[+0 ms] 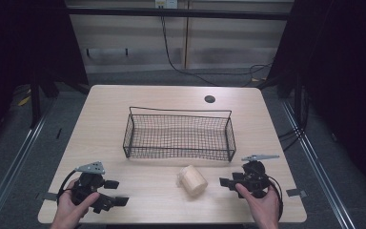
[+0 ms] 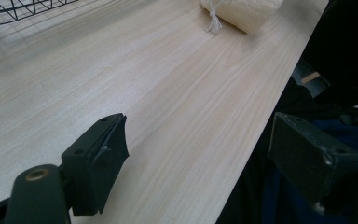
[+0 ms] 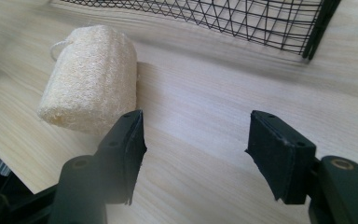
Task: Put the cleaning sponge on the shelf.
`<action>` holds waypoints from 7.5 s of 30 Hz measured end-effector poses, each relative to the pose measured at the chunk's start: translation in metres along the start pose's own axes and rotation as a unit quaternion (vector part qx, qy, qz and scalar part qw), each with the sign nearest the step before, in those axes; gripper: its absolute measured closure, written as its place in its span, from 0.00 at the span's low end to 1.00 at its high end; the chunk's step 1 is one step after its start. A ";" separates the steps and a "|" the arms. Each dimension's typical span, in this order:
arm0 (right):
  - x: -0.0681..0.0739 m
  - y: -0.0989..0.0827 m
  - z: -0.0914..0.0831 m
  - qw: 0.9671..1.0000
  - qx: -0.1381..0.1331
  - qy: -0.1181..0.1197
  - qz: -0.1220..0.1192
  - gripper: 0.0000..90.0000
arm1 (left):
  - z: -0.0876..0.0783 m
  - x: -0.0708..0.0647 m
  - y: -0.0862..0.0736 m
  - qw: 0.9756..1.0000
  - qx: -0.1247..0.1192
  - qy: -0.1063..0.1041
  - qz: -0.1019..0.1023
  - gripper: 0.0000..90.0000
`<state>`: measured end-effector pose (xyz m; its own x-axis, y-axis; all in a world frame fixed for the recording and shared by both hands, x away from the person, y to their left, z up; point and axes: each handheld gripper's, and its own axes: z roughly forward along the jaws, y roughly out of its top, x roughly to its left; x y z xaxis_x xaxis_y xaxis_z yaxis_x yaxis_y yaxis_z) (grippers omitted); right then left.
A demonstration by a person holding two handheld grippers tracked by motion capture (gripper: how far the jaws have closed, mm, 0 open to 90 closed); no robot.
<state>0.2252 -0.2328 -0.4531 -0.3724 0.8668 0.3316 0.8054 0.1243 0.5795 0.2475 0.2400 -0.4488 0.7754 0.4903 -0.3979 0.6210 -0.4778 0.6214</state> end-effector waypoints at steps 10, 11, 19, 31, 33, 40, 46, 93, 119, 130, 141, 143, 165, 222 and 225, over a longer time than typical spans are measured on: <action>0.012 0.016 -0.007 0.996 0.073 0.059 -0.002 0.35 | -0.002 0.000 0.000 1.000 -0.007 -0.003 0.000 0.21; 0.012 0.016 -0.007 0.996 0.073 0.059 -0.002 0.35 | -0.002 -0.001 0.000 1.000 -0.005 -0.004 0.000 0.21; 0.028 0.029 -0.006 0.992 0.104 0.066 -0.016 0.20 | -0.002 -0.001 0.001 1.000 -0.004 -0.007 0.001 0.21; 0.050 0.048 0.005 0.985 0.137 0.095 -0.035 0.21 | -0.001 -0.001 0.001 1.000 -0.006 -0.007 0.003 0.21; 0.054 0.051 0.006 0.985 0.140 0.091 -0.041 0.22 | -0.001 -0.001 0.001 1.000 -0.003 -0.007 0.004 0.21; 0.061 0.066 0.014 0.980 0.173 0.080 -0.052 0.17 | -0.001 -0.001 0.001 1.000 -0.003 -0.006 0.003 0.21; 0.067 0.078 0.032 0.971 0.222 0.068 -0.055 0.23 | -0.001 -0.001 0.001 1.000 -0.005 -0.007 0.000 0.21; 0.081 0.092 0.105 0.935 0.349 0.017 -0.059 0.27 | -0.002 -0.001 0.001 1.000 -0.006 -0.004 0.000 0.21; 0.092 0.095 0.102 0.929 0.358 -0.007 -0.091 0.29 | -0.002 -0.001 0.001 1.000 -0.005 -0.006 0.002 0.21; 0.088 0.101 0.086 0.938 0.336 -0.010 -0.081 0.29 | -0.001 -0.001 0.001 1.000 -0.002 -0.007 0.002 0.21; 0.084 0.107 0.071 0.938 0.340 0.015 -0.074 0.29 | 0.000 -0.001 0.001 1.000 0.000 -0.005 0.003 0.21; 0.083 0.109 0.069 0.938 0.340 0.020 -0.073 0.29 | 0.000 -0.001 0.001 1.000 0.001 -0.005 0.002 0.21; 0.086 0.129 0.039 0.938 0.331 0.052 -0.093 0.29 | 0.000 -0.001 0.001 1.000 0.000 -0.008 0.002 0.21; 0.046 0.187 0.037 0.969 0.243 -0.023 0.027 0.29 | -0.001 0.000 0.001 1.000 -0.001 -0.009 0.000 0.21; 0.043 0.188 0.039 0.970 0.239 -0.029 0.035 0.29 | -0.001 -0.001 0.001 1.000 -0.002 -0.009 -0.002 0.21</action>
<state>0.3787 -0.1530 -0.3584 -0.2946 0.9050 0.3068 0.9545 0.2630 0.1405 0.2475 0.2398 -0.4478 0.7745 0.4790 -0.4133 0.6241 -0.4719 0.6227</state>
